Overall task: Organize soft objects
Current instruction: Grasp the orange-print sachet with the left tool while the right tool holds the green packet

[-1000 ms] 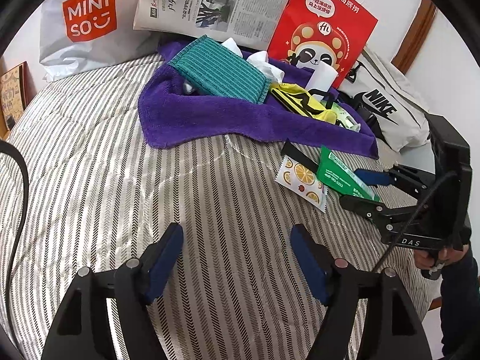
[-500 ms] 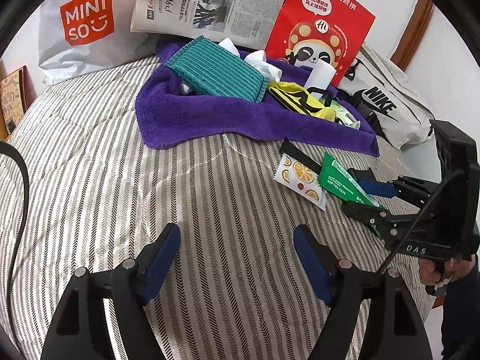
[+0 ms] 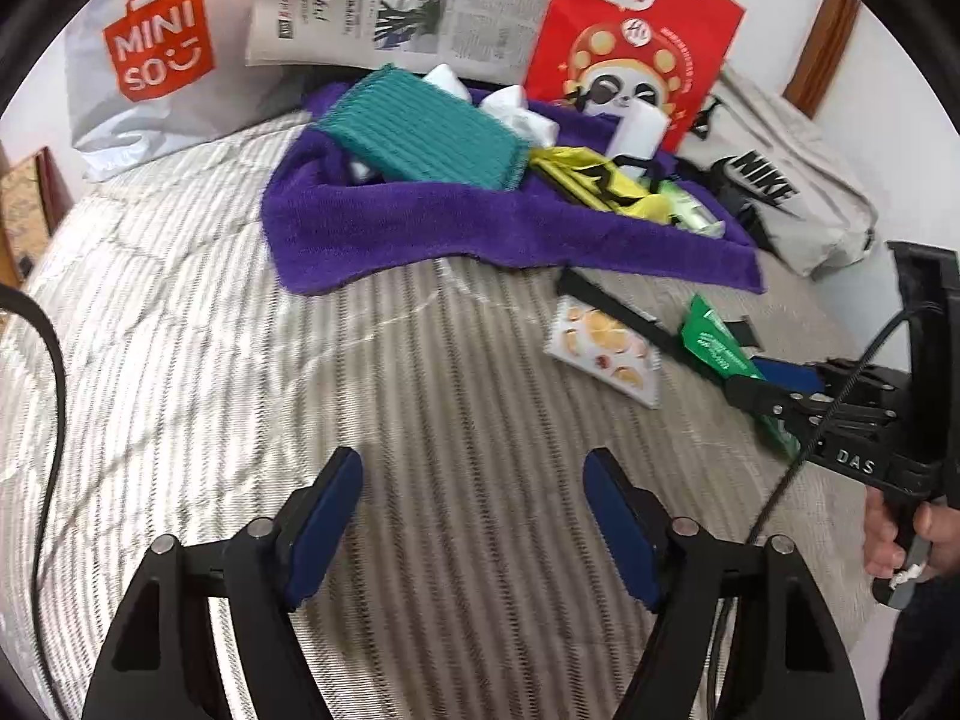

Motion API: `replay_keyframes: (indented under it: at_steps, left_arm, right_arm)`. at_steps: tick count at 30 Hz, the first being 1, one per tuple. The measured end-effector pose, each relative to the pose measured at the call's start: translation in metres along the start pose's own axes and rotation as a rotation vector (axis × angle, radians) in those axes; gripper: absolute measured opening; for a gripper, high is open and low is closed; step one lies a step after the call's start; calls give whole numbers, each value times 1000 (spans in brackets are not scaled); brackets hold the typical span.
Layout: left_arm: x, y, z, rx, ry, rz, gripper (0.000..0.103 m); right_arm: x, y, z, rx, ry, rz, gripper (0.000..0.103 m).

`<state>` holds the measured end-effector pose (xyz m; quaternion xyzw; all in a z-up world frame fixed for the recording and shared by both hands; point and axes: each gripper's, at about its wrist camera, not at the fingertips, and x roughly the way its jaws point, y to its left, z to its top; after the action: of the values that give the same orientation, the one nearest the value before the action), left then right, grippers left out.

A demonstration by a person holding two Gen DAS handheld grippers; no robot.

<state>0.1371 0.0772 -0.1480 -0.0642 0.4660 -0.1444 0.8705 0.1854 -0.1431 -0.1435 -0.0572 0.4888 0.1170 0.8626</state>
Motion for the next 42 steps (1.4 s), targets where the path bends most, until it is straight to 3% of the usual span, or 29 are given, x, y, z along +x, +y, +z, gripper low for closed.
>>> replay_keyframes:
  at_steps: [8, 12, 15, 19, 21, 23, 26, 30, 42]
  left_arm:
    - [11, -27, 24, 104, -1, -22, 71]
    - [25, -48, 36, 188, 0, -33, 73]
    - [40, -62, 42, 251, 7, 5, 73]
    - [55, -79, 40, 361, 24, 94, 73]
    - [58, -85, 40, 402, 2, 133, 79]
    - [59, -84, 43, 401, 21, 127, 79]
    - [60, -79, 47, 350, 39, 66, 65]
    - [55, -87, 36, 406, 3, 45, 38]
    - [53, -86, 41, 335, 55, 10, 24]
  right_arm:
    - [-29, -50, -14, 147, -33, -50, 35]
    - [-33, -75, -27, 210, -41, -141, 35]
    - [-27, -89, -33, 263, -33, -118, 36]
    - [-24, -85, -35, 242, -56, -130, 41]
    - [-25, -82, -36, 229, -71, -133, 43]
    - [-25, -82, -39, 237, -94, -125, 44]
    - [-24, -77, -43, 219, -116, -147, 44]
    - [-25, -77, -45, 231, -154, -152, 44]
    - [-25, -77, -46, 230, -154, -154, 45]
